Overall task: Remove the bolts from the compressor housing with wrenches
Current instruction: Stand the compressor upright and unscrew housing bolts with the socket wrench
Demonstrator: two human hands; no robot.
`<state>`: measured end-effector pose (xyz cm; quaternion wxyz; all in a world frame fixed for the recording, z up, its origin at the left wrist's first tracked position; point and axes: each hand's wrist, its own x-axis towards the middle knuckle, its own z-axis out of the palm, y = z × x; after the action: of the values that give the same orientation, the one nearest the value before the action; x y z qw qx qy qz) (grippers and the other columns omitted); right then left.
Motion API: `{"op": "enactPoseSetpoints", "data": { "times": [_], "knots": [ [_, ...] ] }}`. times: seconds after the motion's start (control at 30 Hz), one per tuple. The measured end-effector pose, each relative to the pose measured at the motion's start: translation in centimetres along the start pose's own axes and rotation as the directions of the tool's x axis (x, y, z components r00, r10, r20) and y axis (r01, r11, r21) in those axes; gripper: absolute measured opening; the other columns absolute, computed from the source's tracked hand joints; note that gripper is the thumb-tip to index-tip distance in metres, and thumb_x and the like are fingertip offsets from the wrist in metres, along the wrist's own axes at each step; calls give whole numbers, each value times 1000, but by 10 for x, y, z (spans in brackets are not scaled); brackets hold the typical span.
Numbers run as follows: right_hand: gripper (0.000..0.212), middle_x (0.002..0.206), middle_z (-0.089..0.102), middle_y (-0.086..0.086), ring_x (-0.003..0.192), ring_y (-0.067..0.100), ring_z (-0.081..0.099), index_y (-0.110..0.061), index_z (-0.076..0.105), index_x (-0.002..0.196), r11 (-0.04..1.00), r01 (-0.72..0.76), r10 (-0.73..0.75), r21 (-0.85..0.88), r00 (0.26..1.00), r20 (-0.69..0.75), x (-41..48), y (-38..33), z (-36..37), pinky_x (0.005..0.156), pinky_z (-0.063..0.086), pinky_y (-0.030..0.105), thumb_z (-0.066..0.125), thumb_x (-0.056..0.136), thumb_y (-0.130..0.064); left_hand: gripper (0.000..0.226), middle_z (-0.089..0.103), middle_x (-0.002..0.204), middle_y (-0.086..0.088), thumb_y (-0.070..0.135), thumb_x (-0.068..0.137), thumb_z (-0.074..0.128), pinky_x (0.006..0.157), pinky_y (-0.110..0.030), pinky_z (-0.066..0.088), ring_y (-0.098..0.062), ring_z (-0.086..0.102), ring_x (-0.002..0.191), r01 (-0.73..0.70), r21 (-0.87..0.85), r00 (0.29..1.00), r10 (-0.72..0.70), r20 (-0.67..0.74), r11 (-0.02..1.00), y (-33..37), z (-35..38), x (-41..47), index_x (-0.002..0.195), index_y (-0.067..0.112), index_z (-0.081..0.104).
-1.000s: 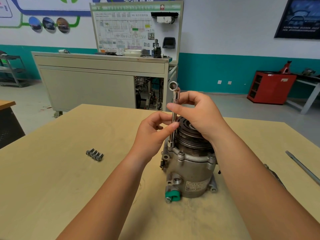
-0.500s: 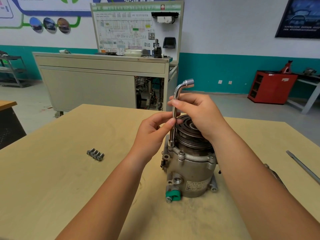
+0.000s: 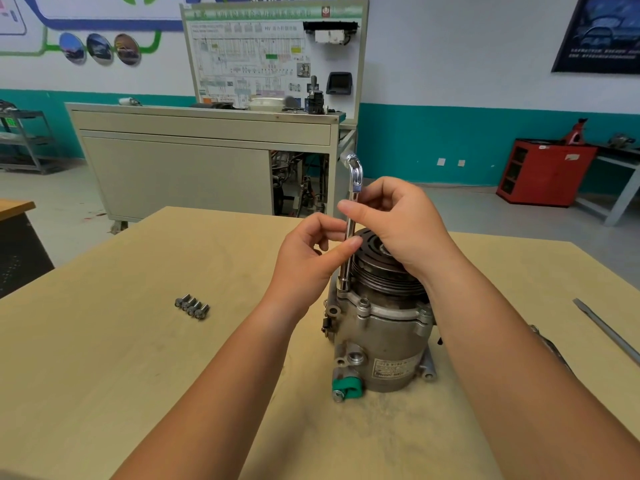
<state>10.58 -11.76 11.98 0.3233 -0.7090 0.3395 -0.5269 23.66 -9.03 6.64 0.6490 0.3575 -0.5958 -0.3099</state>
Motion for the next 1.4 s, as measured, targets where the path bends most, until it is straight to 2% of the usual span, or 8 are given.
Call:
{"op": "enactPoseSetpoints", "data": {
  "times": [0.2, 0.37, 0.53, 0.83, 0.97, 1.03, 1.2, 1.4],
  "knots": [
    [7, 76, 65, -10, 72, 0, 60, -27, 64, 78, 1000, -6, 6, -10, 1000, 8, -1, 0, -2, 69, 49, 13, 70, 82, -28, 16, 73, 81, 11, 7, 91, 58, 64, -4, 43, 5, 64, 77, 15, -27, 999, -14, 39, 1000, -2, -7, -4, 97, 19, 66],
    [10, 79, 65, -10, 74, 0, 61, -27, 63, 82, 1000, -9, 10, -30, 1000, 20, -1, -2, 1, 66, 49, 15, 71, 80, -31, 16, 75, 90, 5, 13, 87, 60, 86, -21, 51, -11, 68, 96, 16, -21, 992, -14, 124, 1000, 2, -9, -6, 100, 20, 68],
    [21, 75, 62, -8, 60, -9, 56, -23, 60, 81, 996, 19, -18, -83, 1000, 23, -3, -6, 6, 50, 43, 7, 77, 73, -33, 13, 68, 79, 1, 5, 80, 70, 84, -39, 48, -23, 61, 81, 8, -1, 998, -8, 54, 1000, 0, -8, -2, 85, 16, 65],
    [20, 66, 57, -12, 56, -8, 51, -26, 57, 71, 995, 16, -21, -94, 999, -44, -2, -3, 4, 51, 41, 7, 76, 75, -33, 12, 65, 75, 7, 7, 82, 70, 82, -37, 48, -16, 57, 81, 36, 11, 996, -37, 80, 999, 2, -8, 0, 84, 19, 65],
    [14, 55, 59, -18, 53, -8, 54, -22, 60, 73, 999, 31, -31, -18, 1000, -2, -5, -6, 3, 47, 41, 6, 71, 82, -22, 16, 71, 82, 14, 7, 92, 57, 67, -7, 43, 3, 62, 80, 21, 5, 991, -22, 128, 1000, 6, -11, -1, 94, 19, 68],
    [12, 57, 61, -17, 53, -7, 56, -20, 62, 74, 999, 34, -34, 1, 999, 26, -5, -7, 2, 46, 42, 7, 69, 84, -21, 21, 73, 85, 13, 6, 94, 54, 67, -5, 43, 4, 64, 85, 18, 7, 986, -19, 163, 1000, 7, -11, -2, 97, 20, 68],
    [9, 70, 62, -12, 64, -5, 58, -25, 63, 76, 999, 29, -28, -41, 999, 26, -3, -5, 2, 57, 46, 9, 70, 81, -27, 19, 74, 88, 5, 6, 92, 57, 88, -23, 51, -12, 67, 95, 11, 11, 989, -13, 150, 1000, 5, -9, -2, 98, 20, 69],
    [18, 74, 64, -11, 69, -1, 60, -28, 60, 80, 999, 10, -10, -31, 1000, 13, -2, -3, 3, 64, 50, 14, 76, 74, -32, 16, 66, 73, 5, 6, 79, 73, 81, -38, 49, -22, 56, 79, 28, -11, 999, -28, 35, 1000, 1, -7, 2, 78, 21, 66]
  ]
}}
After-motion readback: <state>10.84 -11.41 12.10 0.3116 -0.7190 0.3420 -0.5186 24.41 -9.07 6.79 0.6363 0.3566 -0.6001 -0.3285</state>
